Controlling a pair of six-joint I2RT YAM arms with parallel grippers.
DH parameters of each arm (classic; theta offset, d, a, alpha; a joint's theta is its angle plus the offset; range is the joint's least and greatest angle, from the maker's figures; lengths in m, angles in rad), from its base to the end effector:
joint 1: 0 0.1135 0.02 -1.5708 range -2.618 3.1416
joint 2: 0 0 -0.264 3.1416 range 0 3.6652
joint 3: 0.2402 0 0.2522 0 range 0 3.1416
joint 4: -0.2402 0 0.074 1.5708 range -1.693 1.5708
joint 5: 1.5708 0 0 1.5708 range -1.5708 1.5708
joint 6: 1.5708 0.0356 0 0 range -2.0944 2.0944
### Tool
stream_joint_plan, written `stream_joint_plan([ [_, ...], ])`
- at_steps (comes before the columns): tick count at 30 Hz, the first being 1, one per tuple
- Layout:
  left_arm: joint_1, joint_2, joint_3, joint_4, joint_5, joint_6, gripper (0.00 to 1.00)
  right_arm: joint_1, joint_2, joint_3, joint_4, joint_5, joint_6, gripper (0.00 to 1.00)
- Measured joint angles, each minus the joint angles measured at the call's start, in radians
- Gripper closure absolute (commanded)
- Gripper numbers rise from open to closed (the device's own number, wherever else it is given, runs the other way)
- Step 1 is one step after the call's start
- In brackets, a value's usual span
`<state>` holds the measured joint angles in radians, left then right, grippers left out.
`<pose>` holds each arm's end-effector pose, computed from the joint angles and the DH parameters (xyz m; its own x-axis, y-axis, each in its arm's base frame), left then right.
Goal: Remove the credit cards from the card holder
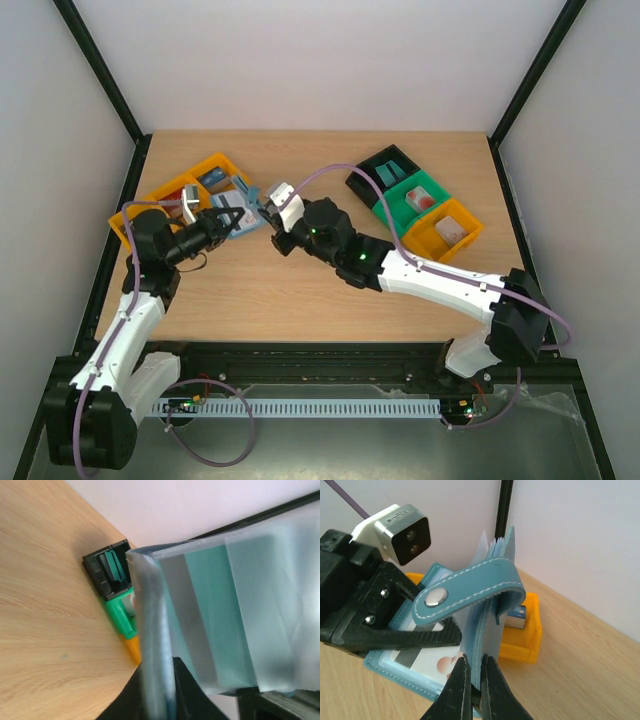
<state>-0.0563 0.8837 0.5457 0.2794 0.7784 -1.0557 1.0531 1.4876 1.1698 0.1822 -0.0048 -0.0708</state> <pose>0.2010 -0.0364 0.2872 -0.6727 -0.5827 -0.4560 0.3136 0.3336 -0.8890 0.1771 0.3113 0.3422 -0.0051 -0.1519 -0.9884 -0.8738 0.4812 -0.0694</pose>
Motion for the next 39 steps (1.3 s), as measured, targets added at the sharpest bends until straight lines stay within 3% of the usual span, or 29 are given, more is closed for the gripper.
stream_joint_plan([
  [4, 0.002, -0.017, -0.005, 0.000, 0.004, 0.003, 0.98, -0.025, -0.016, -0.030, 0.028, -0.050, 0.043, 0.97],
  [8, 0.010, -0.032, 0.011, -0.083, -0.043, 0.092, 0.98, -0.084, -0.022, -0.068, 0.048, -0.121, 0.138, 0.48],
  [11, 0.012, -0.034, 0.064, -0.256, -0.200, 0.280, 0.98, -0.159, -0.026, -0.103, 0.049, -0.156, 0.217, 0.29],
  [16, -0.017, -0.034, 0.141, -0.487, -0.540, 0.680, 0.98, -0.281, -0.050, -0.154, 0.038, -0.241, 0.304, 0.22],
  [18, -0.026, -0.035, 0.164, -0.535, -0.621, 0.794, 0.98, -0.285, -0.050, -0.151, 0.034, -0.285, 0.308, 0.19],
  [20, -0.028, -0.040, 0.182, -0.559, -0.638, 0.870, 0.98, -0.280, -0.050, -0.144, 0.027, -0.342, 0.307, 0.09],
  [21, -0.028, -0.047, 0.191, -0.566, -0.617, 0.899, 0.98, -0.279, -0.049, -0.134, 0.021, -0.388, 0.305, 0.00],
  [26, -0.035, -0.096, 0.211, -0.575, -0.259, 0.954, 0.98, -0.278, -0.039, -0.071, 0.018, -0.592, 0.299, 0.01],
  [29, -0.052, -0.133, 0.206, -0.538, -0.085, 0.929, 0.98, -0.283, -0.039, -0.064, 0.017, -0.639, 0.301, 0.01],
  [39, -0.069, -0.171, 0.127, -0.345, 0.143, 0.809, 0.98, -0.300, -0.035, -0.037, -0.066, -0.710, 0.253, 0.00],
])
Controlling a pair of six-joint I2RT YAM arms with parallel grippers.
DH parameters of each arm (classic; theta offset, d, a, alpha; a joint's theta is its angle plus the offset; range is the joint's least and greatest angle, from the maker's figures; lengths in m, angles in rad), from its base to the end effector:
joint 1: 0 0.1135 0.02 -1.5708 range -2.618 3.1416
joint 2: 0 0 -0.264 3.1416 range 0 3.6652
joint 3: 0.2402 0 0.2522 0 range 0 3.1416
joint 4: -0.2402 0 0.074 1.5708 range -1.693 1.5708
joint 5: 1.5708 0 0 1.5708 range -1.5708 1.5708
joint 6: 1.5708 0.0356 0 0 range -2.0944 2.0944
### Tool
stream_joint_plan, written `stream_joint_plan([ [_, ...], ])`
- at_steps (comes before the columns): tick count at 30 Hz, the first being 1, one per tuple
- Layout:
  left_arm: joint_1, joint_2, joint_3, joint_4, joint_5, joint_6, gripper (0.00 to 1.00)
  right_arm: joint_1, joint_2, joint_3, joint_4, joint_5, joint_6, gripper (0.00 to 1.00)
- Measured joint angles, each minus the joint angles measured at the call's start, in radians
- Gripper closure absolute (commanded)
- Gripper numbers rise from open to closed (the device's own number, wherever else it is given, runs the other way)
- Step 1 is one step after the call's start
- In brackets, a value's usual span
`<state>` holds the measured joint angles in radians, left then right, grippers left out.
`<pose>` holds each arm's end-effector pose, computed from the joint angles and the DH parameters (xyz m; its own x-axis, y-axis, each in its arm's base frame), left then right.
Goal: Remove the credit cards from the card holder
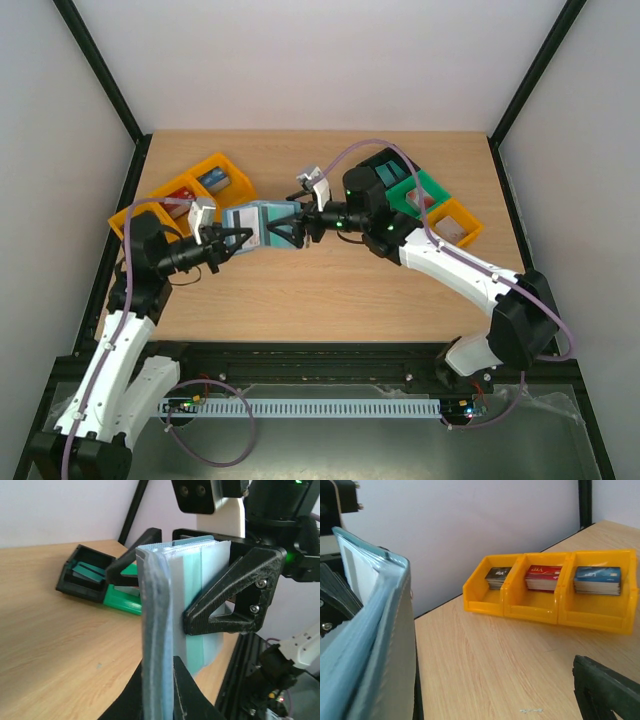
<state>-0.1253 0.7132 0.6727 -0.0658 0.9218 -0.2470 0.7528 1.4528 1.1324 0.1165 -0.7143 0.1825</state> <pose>0.1577 -0.0485 0.3261 -0.3127 -0.1095 -0.9435 0.8096 0.4887 -0.3251 0.2315 0.2489 0.3350 -0.3240 -0.1157 -0.9389 -0.9415 0.1361 0.3082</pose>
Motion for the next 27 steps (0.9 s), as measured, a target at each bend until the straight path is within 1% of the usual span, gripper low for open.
stream_joint_plan([
  [4, -0.005, -0.031, -0.068, 0.089, 0.040, -0.081, 0.98, 0.000, -0.001, 0.000, -0.014, -0.053, -0.003, 0.03],
  [9, -0.006, -0.046, -0.087, 0.172, 0.058, -0.154, 0.98, 0.000, -0.014, 0.000, -0.021, -0.104, -0.003, 0.07],
  [12, -0.006, -0.053, -0.088, 0.202, 0.063, -0.178, 0.98, 0.000, -0.018, 0.000, -0.023, -0.122, -0.003, 0.11],
  [14, -0.006, -0.058, -0.093, 0.219, 0.064, -0.192, 0.98, 0.000, -0.018, 0.000, -0.024, -0.130, -0.004, 0.16],
  [20, -0.005, -0.059, -0.124, 0.259, 0.064, -0.237, 0.98, 0.000, -0.018, 0.004, -0.043, -0.156, -0.016, 0.42],
  [22, -0.005, -0.060, -0.126, 0.264, 0.064, -0.243, 0.98, 0.000, -0.019, 0.005, -0.046, -0.169, -0.021, 0.59],
  [24, -0.005, -0.061, -0.130, 0.275, 0.062, -0.250, 0.98, 0.000, -0.020, 0.006, -0.045, -0.187, -0.023, 0.80],
  [25, -0.005, -0.062, -0.134, 0.280, 0.062, -0.254, 0.98, 0.000, -0.021, 0.006, -0.045, -0.198, -0.022, 0.88],
  [26, -0.005, -0.063, -0.138, 0.285, 0.062, -0.259, 0.98, 0.001, -0.023, 0.007, -0.045, -0.204, -0.024, 0.94],
  [27, -0.005, -0.063, -0.143, 0.290, 0.062, -0.264, 0.98, 0.002, -0.025, 0.009, -0.045, -0.214, -0.026, 0.98],
])
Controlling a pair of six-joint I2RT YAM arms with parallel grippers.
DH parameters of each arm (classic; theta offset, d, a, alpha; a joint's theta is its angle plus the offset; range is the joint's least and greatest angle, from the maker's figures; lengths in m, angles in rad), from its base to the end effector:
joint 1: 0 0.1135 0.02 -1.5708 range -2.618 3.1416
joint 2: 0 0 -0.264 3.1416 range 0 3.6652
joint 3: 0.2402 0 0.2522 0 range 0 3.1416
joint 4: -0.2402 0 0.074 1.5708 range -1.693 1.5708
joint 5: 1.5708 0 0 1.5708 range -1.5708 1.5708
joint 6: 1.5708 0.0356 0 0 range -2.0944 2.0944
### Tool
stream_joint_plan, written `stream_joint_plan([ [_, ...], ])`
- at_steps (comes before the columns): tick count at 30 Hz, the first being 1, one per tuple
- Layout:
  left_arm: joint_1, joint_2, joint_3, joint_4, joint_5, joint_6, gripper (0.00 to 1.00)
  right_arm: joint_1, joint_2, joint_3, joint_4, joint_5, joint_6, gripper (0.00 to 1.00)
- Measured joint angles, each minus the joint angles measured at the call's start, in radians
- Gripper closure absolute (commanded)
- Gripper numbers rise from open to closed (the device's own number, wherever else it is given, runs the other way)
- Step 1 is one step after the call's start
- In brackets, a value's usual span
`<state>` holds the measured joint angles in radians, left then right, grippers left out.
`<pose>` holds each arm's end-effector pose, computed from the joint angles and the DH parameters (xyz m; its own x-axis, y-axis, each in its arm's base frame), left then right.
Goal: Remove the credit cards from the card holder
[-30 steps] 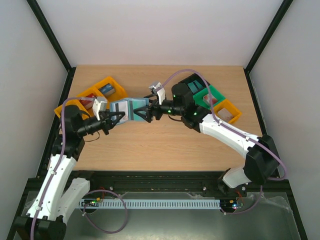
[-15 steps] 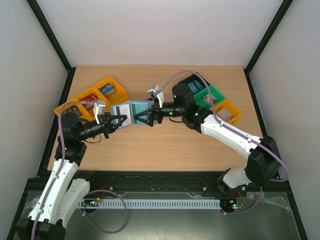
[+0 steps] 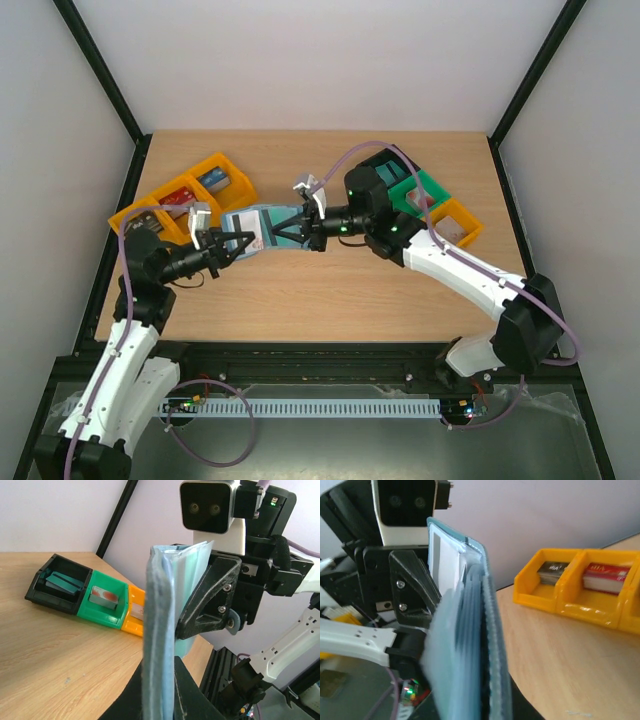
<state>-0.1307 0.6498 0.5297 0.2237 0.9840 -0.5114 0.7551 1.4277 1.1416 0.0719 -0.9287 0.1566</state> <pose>0.1482 -0.0494 0.3131 -0.3478 -0.2276 -0.9095 0.8292 0.3780 -0.4117 0.2189 0.2452 0.3430 -0.3058 -0.1595 -0.9386 -0.9442 -0.0763 0.3205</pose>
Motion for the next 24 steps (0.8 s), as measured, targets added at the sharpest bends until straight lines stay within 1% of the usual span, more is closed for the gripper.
stream_joint_plan([
  [8, 0.008, -0.019, -0.009, 0.032, 0.009, -0.034, 0.97, 0.005, -0.019, 0.003, -0.005, -0.021, -0.003, 0.98],
  [9, 0.008, -0.021, -0.011, 0.035, 0.010, -0.036, 0.94, 0.005, -0.019, 0.006, -0.008, -0.023, -0.005, 0.98],
  [12, 0.012, -0.026, -0.022, 0.054, 0.014, -0.048, 0.70, 0.006, -0.019, 0.009, -0.014, -0.028, -0.015, 0.98],
  [14, 0.021, -0.034, -0.029, 0.061, 0.011, -0.058, 0.66, 0.003, -0.021, 0.010, -0.031, -0.024, -0.022, 0.98],
  [18, 0.047, -0.049, -0.036, 0.070, 0.002, -0.066, 0.64, -0.006, -0.025, 0.012, -0.080, -0.009, -0.056, 0.98],
  [24, 0.073, -0.066, -0.045, 0.074, -0.008, -0.076, 0.70, -0.007, -0.039, 0.033, -0.150, 0.008, -0.105, 0.98],
])
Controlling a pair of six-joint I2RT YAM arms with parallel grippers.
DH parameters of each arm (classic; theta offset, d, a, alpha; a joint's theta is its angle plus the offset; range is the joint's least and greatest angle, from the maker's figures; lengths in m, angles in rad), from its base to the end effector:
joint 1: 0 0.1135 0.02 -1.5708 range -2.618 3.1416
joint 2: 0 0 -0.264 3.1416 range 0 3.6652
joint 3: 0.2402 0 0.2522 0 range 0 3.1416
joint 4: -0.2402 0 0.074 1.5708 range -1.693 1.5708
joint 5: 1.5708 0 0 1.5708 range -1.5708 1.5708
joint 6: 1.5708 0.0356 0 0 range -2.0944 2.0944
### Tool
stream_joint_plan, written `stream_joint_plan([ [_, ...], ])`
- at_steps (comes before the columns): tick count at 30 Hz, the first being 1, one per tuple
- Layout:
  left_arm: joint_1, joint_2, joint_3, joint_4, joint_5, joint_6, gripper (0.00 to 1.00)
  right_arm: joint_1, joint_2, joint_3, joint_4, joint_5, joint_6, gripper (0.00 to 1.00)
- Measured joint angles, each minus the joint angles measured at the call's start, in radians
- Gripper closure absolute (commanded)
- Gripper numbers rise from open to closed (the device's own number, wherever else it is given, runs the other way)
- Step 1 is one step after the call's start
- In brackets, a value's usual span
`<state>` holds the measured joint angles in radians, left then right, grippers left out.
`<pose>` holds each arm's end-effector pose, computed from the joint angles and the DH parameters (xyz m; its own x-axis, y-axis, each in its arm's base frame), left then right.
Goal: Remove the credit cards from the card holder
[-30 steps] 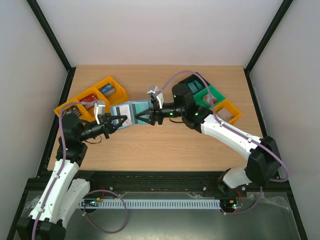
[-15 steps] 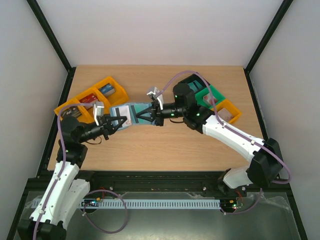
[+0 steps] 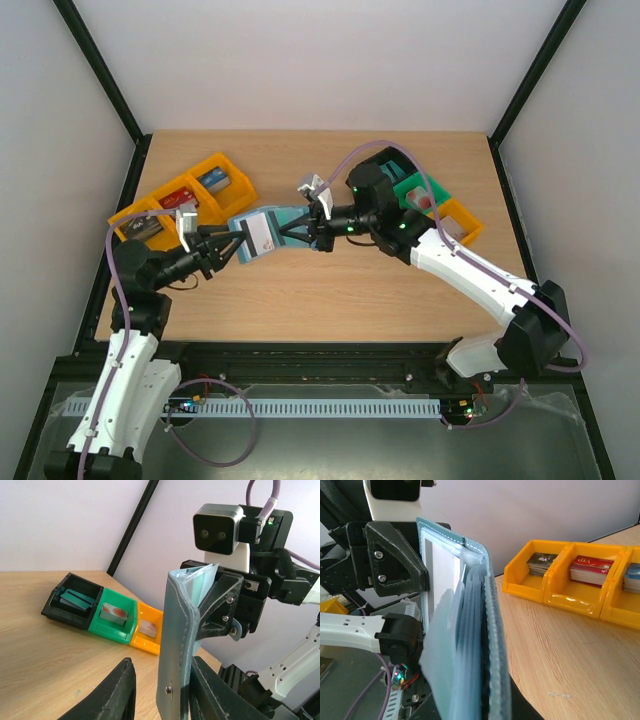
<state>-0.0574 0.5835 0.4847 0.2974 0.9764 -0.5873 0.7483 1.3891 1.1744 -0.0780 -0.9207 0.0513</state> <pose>0.1395 -0.0376 0.3130 -0.3031 -0.2934 -0.9067 0.8109 0.4203 -0.4071 0.2122 0.2357 0.3520 -0.2609 -0.1999 -0.9444 -0.9583 -0.0648 0.2785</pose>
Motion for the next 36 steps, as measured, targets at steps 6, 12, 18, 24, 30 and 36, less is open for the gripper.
stream_joint_plan([
  [6, 0.000, -0.003, -0.002, -0.002, 0.017, 0.023, 0.76, 0.000, -0.003, 0.010, -0.007, -0.008, -0.011, 0.98],
  [12, -0.016, -0.003, -0.011, -0.006, 0.037, 0.040, 0.98, 0.000, -0.003, 0.016, -0.009, -0.024, -0.009, 0.98],
  [18, -0.018, -0.009, -0.014, -0.023, 0.007, 0.030, 0.98, -0.005, -0.002, 0.024, -0.015, 0.021, 0.015, 0.41],
  [24, -0.006, -0.019, -0.011, -0.157, -0.246, 0.074, 0.98, -0.047, 0.020, 0.100, -0.051, 0.301, 0.106, 0.48],
  [30, 0.018, -0.020, -0.009, -0.299, -0.510, 0.164, 0.98, -0.039, 0.083, 0.192, -0.099, 0.433, 0.132, 0.63],
  [36, 0.023, -0.021, -0.014, -0.240, -0.366, 0.121, 0.98, 0.091, 0.114, 0.192, -0.076, 0.238, 0.085, 0.77],
])
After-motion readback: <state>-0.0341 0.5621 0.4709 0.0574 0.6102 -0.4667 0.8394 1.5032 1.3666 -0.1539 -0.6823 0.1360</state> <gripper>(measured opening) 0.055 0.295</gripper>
